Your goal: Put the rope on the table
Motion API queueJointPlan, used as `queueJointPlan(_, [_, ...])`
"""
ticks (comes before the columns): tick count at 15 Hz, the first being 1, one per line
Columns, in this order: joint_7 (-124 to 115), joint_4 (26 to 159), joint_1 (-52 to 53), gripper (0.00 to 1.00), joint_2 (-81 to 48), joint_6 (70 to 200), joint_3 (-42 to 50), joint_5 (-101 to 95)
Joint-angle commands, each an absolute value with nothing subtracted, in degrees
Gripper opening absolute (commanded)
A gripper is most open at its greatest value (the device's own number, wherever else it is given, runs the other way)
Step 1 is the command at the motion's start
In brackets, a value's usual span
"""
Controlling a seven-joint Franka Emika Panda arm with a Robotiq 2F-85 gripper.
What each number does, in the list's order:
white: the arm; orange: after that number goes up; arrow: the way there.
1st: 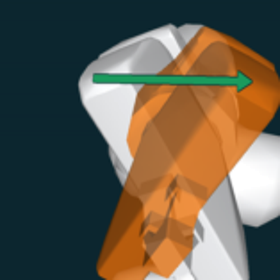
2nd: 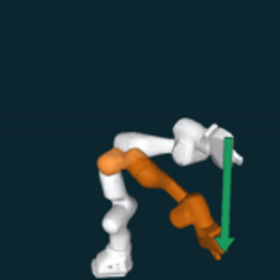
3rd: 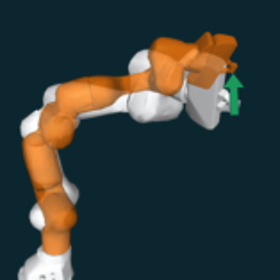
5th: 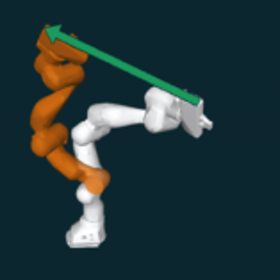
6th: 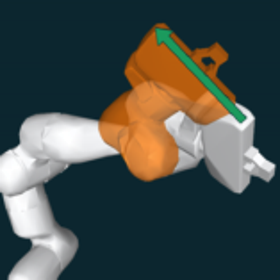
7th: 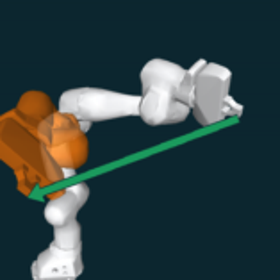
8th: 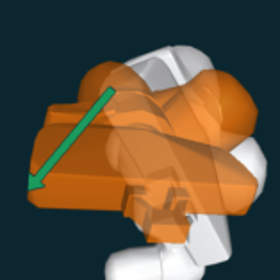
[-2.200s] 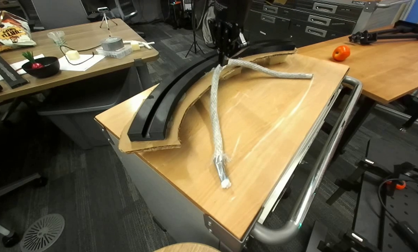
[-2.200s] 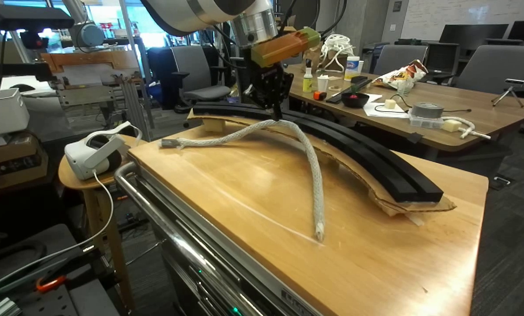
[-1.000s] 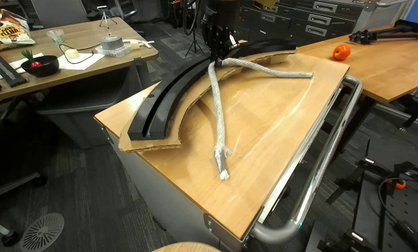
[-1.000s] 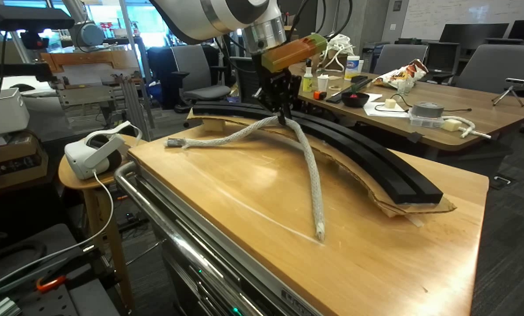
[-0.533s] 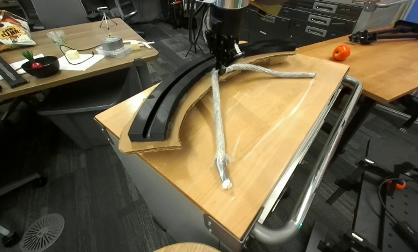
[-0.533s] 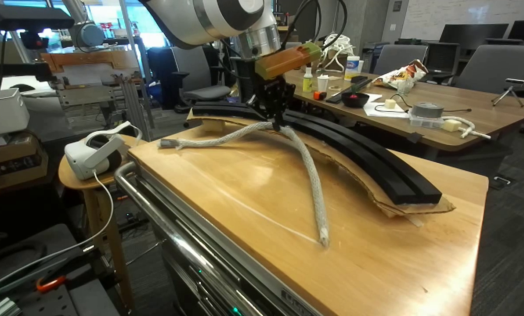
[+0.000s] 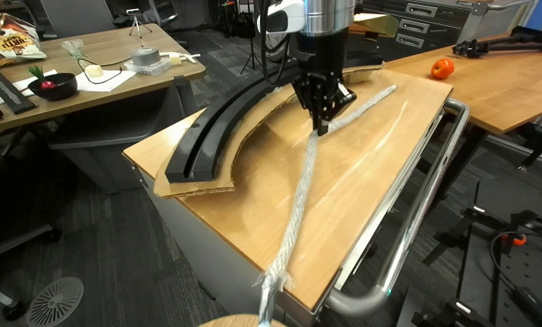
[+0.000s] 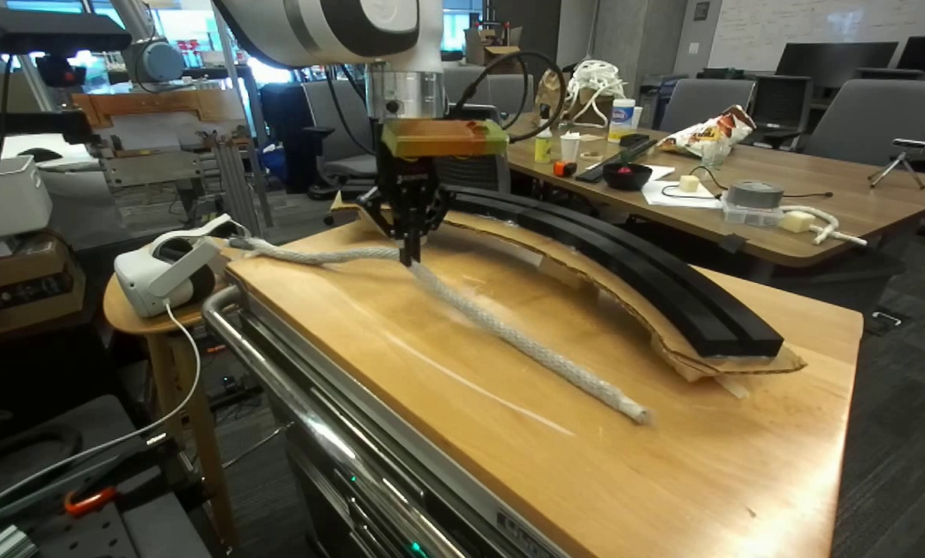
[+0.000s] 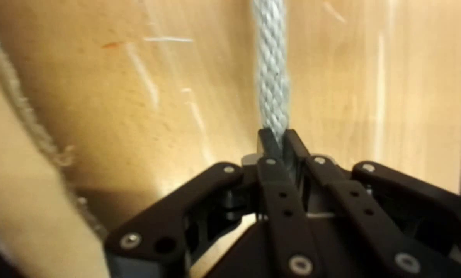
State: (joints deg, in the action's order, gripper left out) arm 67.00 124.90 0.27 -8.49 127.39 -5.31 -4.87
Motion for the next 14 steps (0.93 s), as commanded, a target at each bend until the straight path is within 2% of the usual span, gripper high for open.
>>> queueJointPlan(1, [64.8, 124.4, 0.5, 0.04, -8.6, 121.4, -4.7, -4.2])
queueJointPlan(5, [60.6, 124.4, 0.1, 0.04, -8.2, 121.9, -3.3, -6.0])
queueJointPlan(10, [57.1, 125.9, -0.5, 0.03, -6.2, 128.7, -1.8, -7.7])
queueJointPlan(12, [62.6, 125.7, -1.1, 0.36, -5.8, 129.2, -2.5, -3.2])
queueJointPlan(14, [62.9, 127.4, -0.5, 0.49, -3.7, 131.8, -2.8, -3.0])
